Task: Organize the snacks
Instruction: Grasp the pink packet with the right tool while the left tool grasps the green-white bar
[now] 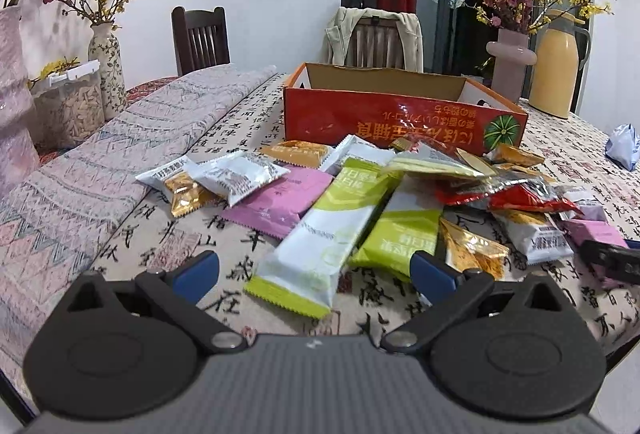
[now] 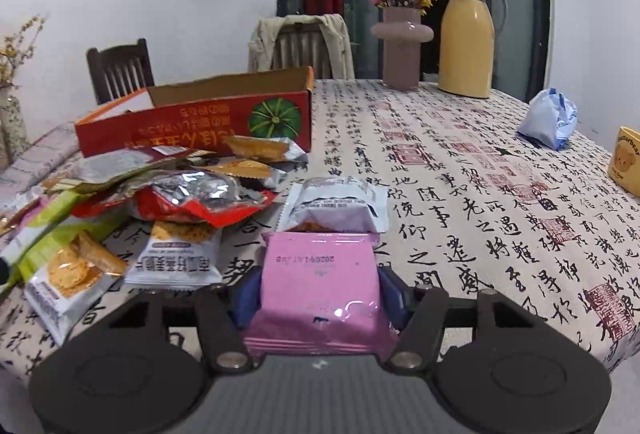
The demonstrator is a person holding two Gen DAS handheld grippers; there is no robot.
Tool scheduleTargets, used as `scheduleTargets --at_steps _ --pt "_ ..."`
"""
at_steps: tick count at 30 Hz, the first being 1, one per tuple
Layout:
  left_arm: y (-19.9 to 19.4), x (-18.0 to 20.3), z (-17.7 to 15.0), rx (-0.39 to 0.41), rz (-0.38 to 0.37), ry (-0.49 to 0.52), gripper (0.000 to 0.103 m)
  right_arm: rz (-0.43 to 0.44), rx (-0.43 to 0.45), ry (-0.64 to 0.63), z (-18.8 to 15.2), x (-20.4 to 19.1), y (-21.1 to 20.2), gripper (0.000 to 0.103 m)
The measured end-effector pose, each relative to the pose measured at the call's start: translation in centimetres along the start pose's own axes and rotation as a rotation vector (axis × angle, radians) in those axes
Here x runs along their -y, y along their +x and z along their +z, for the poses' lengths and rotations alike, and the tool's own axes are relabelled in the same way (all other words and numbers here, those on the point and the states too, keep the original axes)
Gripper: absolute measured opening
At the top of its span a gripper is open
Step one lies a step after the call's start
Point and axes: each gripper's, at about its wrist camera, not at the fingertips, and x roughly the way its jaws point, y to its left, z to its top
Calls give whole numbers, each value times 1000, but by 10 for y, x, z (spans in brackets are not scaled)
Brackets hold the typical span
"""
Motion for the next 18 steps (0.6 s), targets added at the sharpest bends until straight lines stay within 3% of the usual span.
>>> scheduleTargets --at_steps 6,10,18 --pt "21 -1 22 -15 11 1 100 29 68 -41 -5 -3 -21 61" --pt "43 3 30 -79 -23 33 75 39 85 -40 -3 -1 -27 61" --pt "56 -8 34 -139 -132 -34 60 56 90 -33 -6 3 -26 61"
